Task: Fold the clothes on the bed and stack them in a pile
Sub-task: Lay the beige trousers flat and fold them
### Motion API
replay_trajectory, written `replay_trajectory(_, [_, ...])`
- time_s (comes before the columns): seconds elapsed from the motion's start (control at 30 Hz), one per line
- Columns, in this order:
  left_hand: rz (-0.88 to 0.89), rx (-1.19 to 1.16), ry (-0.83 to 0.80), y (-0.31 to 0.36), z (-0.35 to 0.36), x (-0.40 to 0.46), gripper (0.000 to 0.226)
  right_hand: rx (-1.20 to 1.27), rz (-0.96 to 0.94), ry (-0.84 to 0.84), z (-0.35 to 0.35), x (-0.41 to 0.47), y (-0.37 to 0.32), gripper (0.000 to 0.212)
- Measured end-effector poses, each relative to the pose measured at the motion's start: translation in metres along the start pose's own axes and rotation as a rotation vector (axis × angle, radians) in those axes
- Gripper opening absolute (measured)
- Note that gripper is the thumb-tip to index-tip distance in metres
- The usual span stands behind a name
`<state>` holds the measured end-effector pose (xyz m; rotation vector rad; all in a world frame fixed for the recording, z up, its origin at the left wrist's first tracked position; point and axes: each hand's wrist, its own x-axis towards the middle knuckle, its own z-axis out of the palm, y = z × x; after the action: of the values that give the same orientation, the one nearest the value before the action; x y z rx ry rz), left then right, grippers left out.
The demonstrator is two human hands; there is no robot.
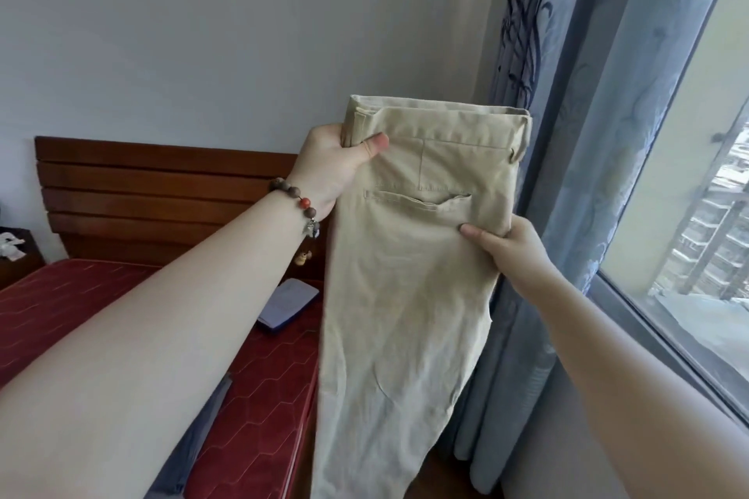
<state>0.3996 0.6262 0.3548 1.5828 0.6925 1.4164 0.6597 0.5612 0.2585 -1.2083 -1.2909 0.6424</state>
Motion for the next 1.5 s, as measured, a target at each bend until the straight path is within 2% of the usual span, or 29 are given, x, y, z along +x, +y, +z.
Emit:
replay_trajectory(0.07, [0.042,0.03,-0.023,0.009,0.005,0.0,0.056,0.009,0.087,-0.071,0.004,-0.007,0.018,0.029])
replay_trajectory(0.13, [0.074,0.018,-0.005,0.017,0.006,0.001,0.061,-0.116,0.175,-0.193,0.004,-0.014,0.041,0.026])
replay_trajectory(0.23, [0.081,0.023,0.035,0.022,0.002,0.004,0.044,-0.235,0.193,-0.156,0.0,-0.014,0.061,0.017])
replay_trajectory(0.33, [0.1,0.037,0.083,0.025,-0.001,0.006,0.046,-0.087,0.21,-0.075,0.011,-0.016,0.072,0.013])
replay_trajectory(0.43, [0.098,0.01,0.133,0.027,-0.009,0.012,0.044,-0.092,0.373,-0.089,0.022,-0.024,0.086,0.036])
replay_trajectory(0.5, [0.075,-0.02,0.165,0.028,-0.018,0.015,0.029,-0.037,0.538,-0.167,0.026,-0.03,0.092,0.042])
replay_trajectory(0.53, [0.069,-0.041,0.178,0.028,-0.022,0.016,0.021,0.057,0.561,-0.189,0.028,-0.031,0.094,0.044])
replay_trajectory(0.63, [0.053,-0.093,0.212,0.027,-0.036,0.018,0.01,0.373,0.461,-0.181,0.03,-0.027,0.093,0.037])
replay_trajectory(0.7, [0.047,-0.135,0.22,0.027,-0.049,0.019,0.007,0.456,0.394,-0.164,0.027,-0.026,0.088,0.03])
replay_trajectory(0.9, [0.016,-0.204,0.302,0.022,-0.096,0.023,0.003,0.415,0.233,-0.193,0.005,-0.021,0.065,0.04])
replay_trajectory(0.97, [-0.005,-0.214,0.334,0.018,-0.102,0.022,0.004,0.368,0.219,-0.27,0.007,-0.02,0.047,0.041])
replay_trajectory(1.07, [-0.027,-0.23,0.344,0.015,-0.103,0.02,0.006,0.17,0.236,-0.343,0.013,-0.023,0.03,0.035])
replay_trajectory(1.23, [0.018,-0.21,0.332,0.013,-0.098,0.013,0.002,-0.088,0.176,-0.032,0.011,-0.022,0.027,0.018])
replay_trajectory(1.3, [0.02,-0.238,0.3,0.013,-0.088,0.009,0.003,-0.41,0.172,-0.027,0.008,-0.019,0.023,0.026])
replay_trajectory(1.37, [0.003,-0.274,0.257,0.014,-0.076,0.005,0.004,-0.649,0.181,-0.122,0.009,-0.017,0.011,0.031])
replay_trajectory(1.4, [-0.008,-0.283,0.23,0.015,-0.068,0.003,0.005,-0.627,0.174,-0.203,0.012,-0.017,0.004,0.029])
replay_trajectory(1.47, [-0.022,-0.273,0.194,0.015,-0.05,-0.003,0.005,-0.274,0.157,-0.331,0.021,-0.018,-0.017,0.038])
replay_trajectory(1.5, [-0.027,-0.261,0.182,0.014,-0.042,-0.005,0.005,-0.085,0.127,-0.319,0.028,-0.017,-0.028,0.044])
